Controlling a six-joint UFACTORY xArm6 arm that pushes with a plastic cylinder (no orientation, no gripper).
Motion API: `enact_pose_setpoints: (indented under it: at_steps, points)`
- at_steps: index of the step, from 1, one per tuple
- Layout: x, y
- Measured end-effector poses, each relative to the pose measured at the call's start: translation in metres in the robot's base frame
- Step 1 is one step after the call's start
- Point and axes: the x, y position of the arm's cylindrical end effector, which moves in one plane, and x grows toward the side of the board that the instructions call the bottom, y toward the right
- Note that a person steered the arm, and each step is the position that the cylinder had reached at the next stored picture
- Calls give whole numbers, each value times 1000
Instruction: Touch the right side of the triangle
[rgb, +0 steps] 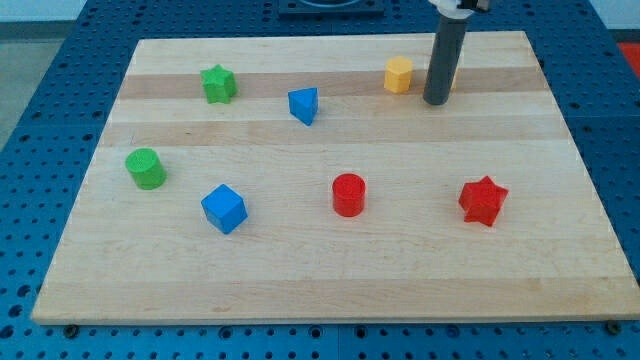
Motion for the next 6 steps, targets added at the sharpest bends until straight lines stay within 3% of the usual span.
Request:
enact_pose_setpoints:
  at_steps: [2,6]
  points:
    - [-10,15]
    - [4,-51]
